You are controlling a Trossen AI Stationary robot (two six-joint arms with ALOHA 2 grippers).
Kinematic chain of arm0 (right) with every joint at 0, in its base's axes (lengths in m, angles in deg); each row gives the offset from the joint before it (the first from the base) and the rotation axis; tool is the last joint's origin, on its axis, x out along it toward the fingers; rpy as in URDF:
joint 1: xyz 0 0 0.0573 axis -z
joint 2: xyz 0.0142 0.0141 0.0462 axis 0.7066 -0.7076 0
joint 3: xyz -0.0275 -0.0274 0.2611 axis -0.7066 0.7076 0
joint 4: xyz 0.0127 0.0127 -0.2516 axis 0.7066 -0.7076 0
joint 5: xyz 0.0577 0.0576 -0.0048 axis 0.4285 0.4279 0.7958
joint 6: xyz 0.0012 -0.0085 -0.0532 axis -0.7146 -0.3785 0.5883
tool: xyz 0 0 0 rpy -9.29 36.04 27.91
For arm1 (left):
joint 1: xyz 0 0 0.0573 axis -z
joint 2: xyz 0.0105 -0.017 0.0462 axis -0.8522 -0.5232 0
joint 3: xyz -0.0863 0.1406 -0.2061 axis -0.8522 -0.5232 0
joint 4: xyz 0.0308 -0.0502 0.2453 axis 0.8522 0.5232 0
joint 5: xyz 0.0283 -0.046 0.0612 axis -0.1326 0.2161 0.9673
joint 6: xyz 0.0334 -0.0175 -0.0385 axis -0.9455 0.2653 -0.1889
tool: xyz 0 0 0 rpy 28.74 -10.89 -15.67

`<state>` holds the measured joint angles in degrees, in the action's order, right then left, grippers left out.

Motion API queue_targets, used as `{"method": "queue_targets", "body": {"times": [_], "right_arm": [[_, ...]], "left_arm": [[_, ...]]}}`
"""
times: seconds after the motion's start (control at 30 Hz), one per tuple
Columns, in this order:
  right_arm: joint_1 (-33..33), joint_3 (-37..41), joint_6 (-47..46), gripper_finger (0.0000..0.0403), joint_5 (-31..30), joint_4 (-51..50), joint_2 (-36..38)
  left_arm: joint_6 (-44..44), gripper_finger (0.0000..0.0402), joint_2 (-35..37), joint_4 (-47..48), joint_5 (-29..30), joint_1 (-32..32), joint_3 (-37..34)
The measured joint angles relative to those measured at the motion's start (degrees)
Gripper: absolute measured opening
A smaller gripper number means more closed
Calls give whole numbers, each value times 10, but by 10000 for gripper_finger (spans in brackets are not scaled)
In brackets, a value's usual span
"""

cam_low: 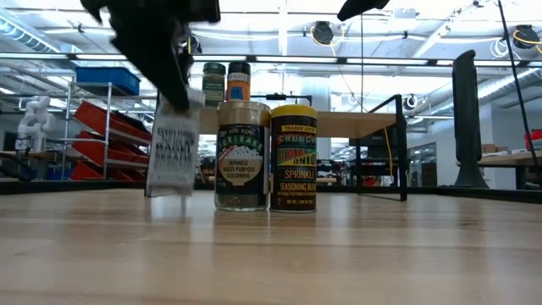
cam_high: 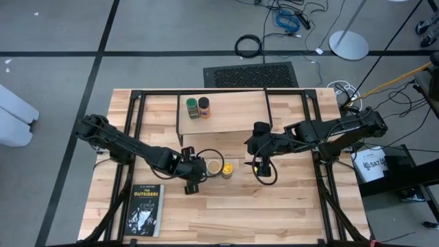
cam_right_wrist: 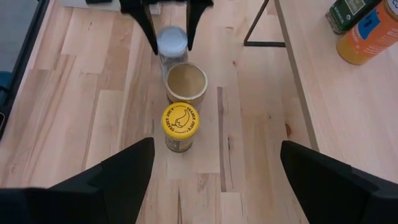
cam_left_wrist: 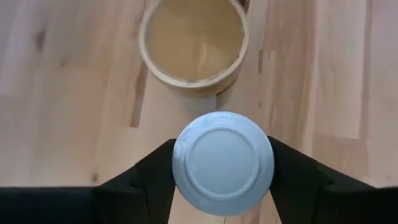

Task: Shelf spices
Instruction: Put the white seasoning bottle on the shelf

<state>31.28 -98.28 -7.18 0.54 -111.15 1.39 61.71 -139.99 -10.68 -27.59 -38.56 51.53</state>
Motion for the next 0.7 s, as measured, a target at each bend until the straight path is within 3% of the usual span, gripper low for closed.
{"method": "queue_targets", "body": {"times": [0.37, 0.7], "right_arm": [[0, 0, 0, 336, 0, 0, 0], [0, 0, -10, 336, 0, -13, 0]], "left_arm": [[-104, 212, 65, 144, 7, -10, 151], [-290, 212, 70, 222, 21, -93, 358]]}}
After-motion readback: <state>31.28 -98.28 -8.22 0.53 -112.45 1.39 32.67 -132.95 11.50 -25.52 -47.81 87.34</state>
